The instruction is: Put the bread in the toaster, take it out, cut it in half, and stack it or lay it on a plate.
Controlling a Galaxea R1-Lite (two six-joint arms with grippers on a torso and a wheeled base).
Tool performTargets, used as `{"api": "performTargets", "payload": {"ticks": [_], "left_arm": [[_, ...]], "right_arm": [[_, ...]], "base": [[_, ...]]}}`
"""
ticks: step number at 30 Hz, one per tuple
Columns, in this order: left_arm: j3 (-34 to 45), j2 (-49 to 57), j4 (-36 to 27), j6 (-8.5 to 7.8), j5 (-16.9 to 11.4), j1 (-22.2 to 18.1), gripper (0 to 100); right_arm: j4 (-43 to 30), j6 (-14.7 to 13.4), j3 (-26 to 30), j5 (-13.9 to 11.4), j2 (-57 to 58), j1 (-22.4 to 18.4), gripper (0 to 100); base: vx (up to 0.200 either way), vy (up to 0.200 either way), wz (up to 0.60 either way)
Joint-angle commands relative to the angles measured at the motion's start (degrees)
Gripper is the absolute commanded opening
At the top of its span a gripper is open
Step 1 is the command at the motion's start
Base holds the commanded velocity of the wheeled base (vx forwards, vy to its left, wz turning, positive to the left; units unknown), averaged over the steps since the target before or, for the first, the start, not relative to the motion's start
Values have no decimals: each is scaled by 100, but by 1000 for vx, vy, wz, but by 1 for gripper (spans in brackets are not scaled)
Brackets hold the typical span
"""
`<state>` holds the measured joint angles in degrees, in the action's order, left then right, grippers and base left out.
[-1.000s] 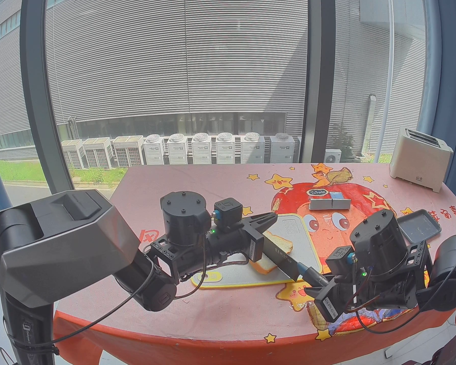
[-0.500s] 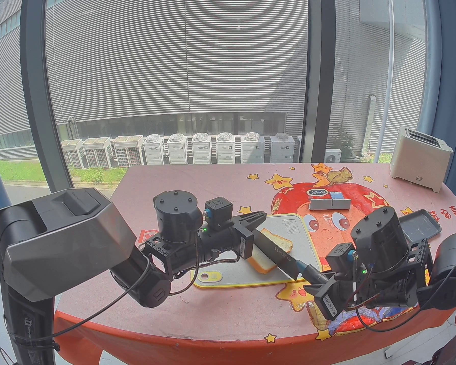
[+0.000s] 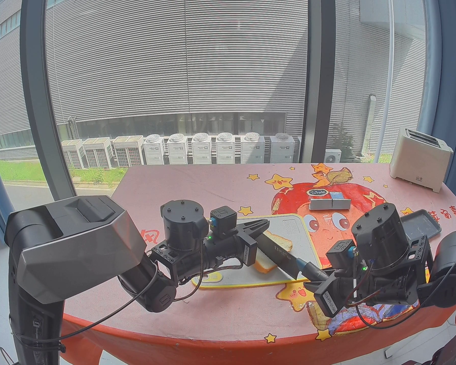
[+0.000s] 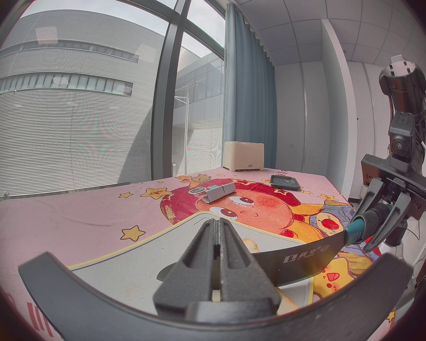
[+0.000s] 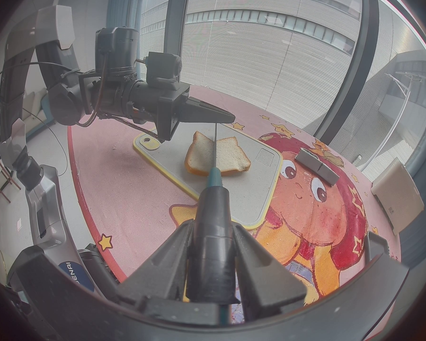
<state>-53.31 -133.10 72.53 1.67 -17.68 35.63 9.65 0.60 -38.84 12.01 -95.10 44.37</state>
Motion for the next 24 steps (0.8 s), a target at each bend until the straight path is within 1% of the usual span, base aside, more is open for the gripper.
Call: {"api": "performTargets", "payload": {"ticks": [1, 5, 9, 18, 22, 23, 24], "left_arm": [[22, -76, -55, 0, 1, 5, 0], [14, -190, -38, -18, 1, 5, 0], [14, -296, -20, -114, 1, -4, 0], [5, -296, 15, -141, 1, 5, 0], [5, -287, 15, -176, 1, 23, 0], [-4, -261, 15, -220, 1, 23, 0], [-4, -252, 15, -229, 1, 23, 0]], "right_arm": [[10, 2, -1, 3, 0, 1, 0], [98, 2, 8, 3, -17, 1, 0], [160, 2, 52, 3, -53, 1, 0], [124, 2, 69, 3, -70, 1, 0], [80, -7, 87, 3, -79, 1, 0], [72, -7, 87, 3, -79, 1, 0], [72, -7, 96, 3, -79, -8, 0]], "base": [[0, 0, 0], [0, 0, 0], [0, 0, 0], [0, 0, 0], [0, 0, 0], [0, 0, 0], [0, 0, 0]]}}
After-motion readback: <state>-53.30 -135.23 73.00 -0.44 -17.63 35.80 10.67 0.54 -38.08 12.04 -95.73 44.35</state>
